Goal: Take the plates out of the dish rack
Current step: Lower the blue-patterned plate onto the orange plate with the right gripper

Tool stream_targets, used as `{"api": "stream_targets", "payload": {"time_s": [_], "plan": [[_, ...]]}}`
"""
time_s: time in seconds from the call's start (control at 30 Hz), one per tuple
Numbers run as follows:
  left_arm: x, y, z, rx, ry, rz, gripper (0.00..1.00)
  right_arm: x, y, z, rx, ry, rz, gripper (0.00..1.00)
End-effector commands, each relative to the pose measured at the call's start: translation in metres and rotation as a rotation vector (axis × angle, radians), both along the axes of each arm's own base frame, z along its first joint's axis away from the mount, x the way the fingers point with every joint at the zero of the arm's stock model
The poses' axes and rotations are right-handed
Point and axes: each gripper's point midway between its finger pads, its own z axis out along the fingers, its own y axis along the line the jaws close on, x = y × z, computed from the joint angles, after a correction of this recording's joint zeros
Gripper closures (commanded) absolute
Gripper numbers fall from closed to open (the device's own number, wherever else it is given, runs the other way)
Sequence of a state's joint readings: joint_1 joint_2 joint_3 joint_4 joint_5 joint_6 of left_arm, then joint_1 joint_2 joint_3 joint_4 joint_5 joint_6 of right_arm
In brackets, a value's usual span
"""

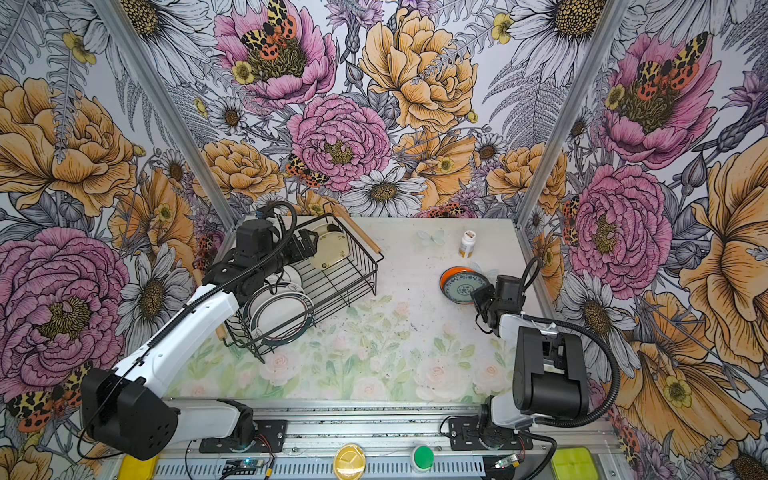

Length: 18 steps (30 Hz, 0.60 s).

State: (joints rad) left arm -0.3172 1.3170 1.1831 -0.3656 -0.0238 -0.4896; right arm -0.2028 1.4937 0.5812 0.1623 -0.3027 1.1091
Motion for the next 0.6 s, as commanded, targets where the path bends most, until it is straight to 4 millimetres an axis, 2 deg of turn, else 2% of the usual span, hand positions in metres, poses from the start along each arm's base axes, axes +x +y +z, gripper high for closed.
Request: {"api": "stream_targets", "payload": {"time_s": [0.0,0.1,0.27,0.57], "plan": [[-0.002,0.000,0.002,-0.024,-0.019,-0.014,0.01,0.020,-0.002,0.020,0.007,-0.082,0.004,1.00],[-0.003,0.000,0.004,-0.041,-0.039,-0.019,0.01,0.020,-0.002,0.018,0.006,-0.075,0.004,0.95],[0.000,0.001,0.001,-0.048,-0.021,-0.018,0.01,0.022,-0.002,0.014,0.013,-0.058,0.012,0.67],[0.004,-0.001,-0.011,-0.064,0.019,-0.029,0.01,0.018,-0.005,0.009,-0.062,0.020,0.034,0.56]]}}
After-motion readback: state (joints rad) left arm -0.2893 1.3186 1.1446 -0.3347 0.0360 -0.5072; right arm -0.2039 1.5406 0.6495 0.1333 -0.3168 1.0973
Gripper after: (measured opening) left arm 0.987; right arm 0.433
